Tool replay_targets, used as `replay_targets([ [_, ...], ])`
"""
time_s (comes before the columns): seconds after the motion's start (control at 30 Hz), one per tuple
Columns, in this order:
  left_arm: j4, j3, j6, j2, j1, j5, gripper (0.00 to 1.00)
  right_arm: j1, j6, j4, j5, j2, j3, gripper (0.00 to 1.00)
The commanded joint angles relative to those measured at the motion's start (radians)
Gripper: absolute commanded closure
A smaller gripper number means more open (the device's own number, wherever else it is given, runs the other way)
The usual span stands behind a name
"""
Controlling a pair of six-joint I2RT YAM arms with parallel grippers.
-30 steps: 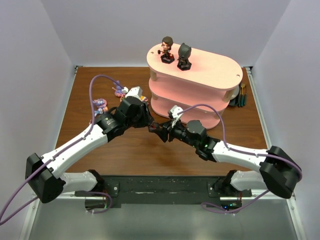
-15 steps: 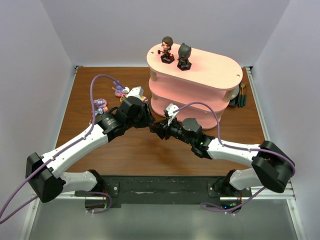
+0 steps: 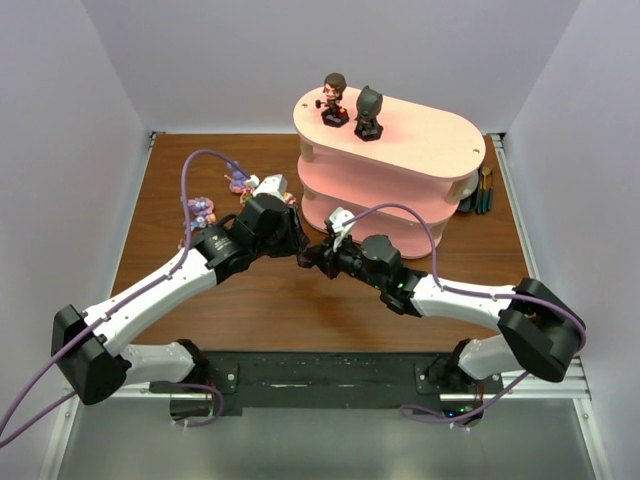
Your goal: Place and organize the plastic toys onto the shelf
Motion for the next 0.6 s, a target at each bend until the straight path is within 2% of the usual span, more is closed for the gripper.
replay_targets([
  [0.0, 0.025, 0.047, 0.003, -0.003, -0.011, 0.010, 0.89, 0.006, -0.022, 0.040, 0.006, -0.002, 0.055, 0.98],
  [0.1, 0.022, 0.047, 0.012, -0.007, -0.011, 0.011, 0.78, 0.006, -0.025, 0.033, 0.004, -0.015, 0.055, 1.00],
  [0.13, 0.020, 0.045, 0.015, -0.009, -0.009, 0.011, 0.69, 0.006, -0.025, 0.031, 0.001, -0.016, 0.055, 1.00],
  [0.3, 0.013, 0.047, 0.026, -0.035, -0.009, 0.007, 0.49, 0.006, -0.022, 0.016, -0.005, -0.032, 0.056, 1.00],
  [0.33, 0.013, 0.048, 0.030, -0.041, -0.009, -0.001, 0.39, 0.006, -0.020, 0.014, -0.006, -0.033, 0.059, 1.00],
  [0.4, 0.010, 0.060, 0.037, -0.066, -0.009, -0.009, 0.28, 0.006, -0.017, 0.007, -0.006, -0.042, 0.059, 1.00],
  [0.43, 0.004, 0.068, 0.049, -0.075, -0.009, -0.027, 0.19, 0.006, -0.014, 0.005, -0.006, -0.047, 0.056, 1.00],
  [0.5, -0.015, 0.100, 0.063, -0.103, -0.011, -0.044, 0.14, 0.008, -0.010, -0.001, -0.005, -0.065, 0.052, 1.00],
  [0.53, -0.018, 0.112, 0.089, -0.112, -0.008, -0.055, 0.06, 0.006, -0.008, -0.007, -0.005, -0.073, 0.051, 1.00],
  [0.57, -0.018, 0.131, 0.104, -0.133, -0.008, -0.061, 0.05, 0.006, -0.005, -0.024, -0.003, -0.084, 0.051, 1.00],
])
